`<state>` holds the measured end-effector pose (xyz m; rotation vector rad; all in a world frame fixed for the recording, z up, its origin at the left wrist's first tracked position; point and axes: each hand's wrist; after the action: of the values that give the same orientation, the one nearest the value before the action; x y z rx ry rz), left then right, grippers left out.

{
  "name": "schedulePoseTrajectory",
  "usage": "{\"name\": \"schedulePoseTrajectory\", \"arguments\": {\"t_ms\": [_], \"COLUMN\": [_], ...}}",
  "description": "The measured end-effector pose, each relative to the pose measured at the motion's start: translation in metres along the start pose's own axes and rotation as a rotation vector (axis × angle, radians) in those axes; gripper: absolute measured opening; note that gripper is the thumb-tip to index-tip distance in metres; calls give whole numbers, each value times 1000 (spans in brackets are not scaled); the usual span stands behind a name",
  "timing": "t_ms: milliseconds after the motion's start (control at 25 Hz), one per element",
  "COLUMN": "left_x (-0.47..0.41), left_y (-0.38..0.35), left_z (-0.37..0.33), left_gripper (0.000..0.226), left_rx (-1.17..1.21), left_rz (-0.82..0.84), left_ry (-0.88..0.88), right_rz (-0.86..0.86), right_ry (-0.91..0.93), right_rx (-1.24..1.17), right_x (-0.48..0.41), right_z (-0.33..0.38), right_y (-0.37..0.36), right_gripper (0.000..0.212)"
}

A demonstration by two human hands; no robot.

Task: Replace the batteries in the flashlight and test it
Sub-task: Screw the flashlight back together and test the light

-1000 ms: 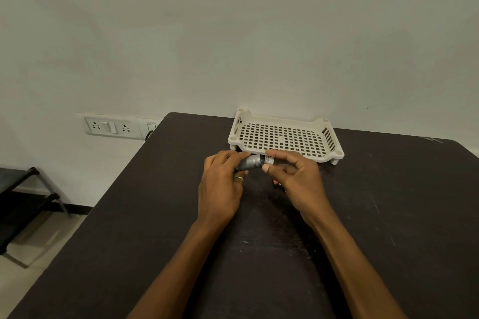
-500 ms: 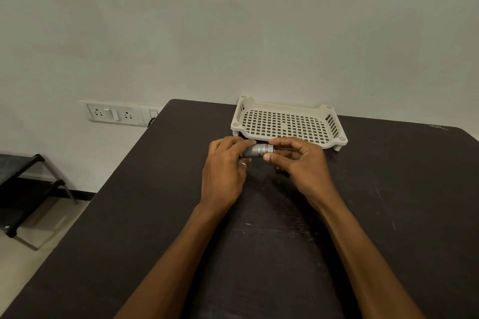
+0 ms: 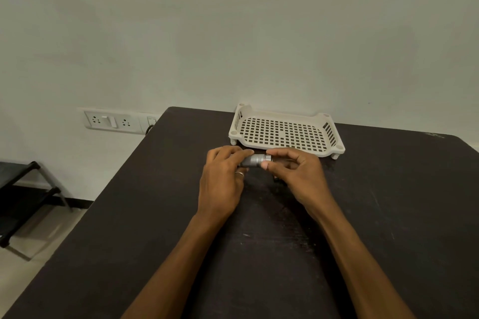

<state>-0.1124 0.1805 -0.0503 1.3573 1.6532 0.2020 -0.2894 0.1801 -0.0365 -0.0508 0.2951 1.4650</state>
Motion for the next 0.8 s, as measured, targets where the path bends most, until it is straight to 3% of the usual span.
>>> {"name": "schedulePoseTrajectory", "arguments": {"t_ms": [240, 440, 600, 800], "left_x": [0, 0, 0, 0], "left_y": [1, 1, 1, 1], "left_z": [1, 0, -2, -2], "left_gripper": [44, 44, 44, 45], "left_rx": [4, 23, 10, 16], "left_rz": [2, 1, 16, 8], "left_ry": [8, -29, -69, -70], "right_rz": [53, 47, -75, -104], "right_ry": [-19, -19, -63, -80], "right_rx": [-2, 117, 274, 299], "right_x": [1, 2, 5, 7], "right_z": [2, 5, 6, 9], "right_y": [2, 4, 0, -4], "right_gripper": [40, 7, 54, 63]}}
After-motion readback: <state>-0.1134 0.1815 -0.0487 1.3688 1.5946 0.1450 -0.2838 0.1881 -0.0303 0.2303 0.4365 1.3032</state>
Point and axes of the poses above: each hand's wrist, its own x-axis away from the middle knuckle, its own y-axis out of the back of the hand, z = x × y, and after that the axes turned 1 degree about x, right-handed
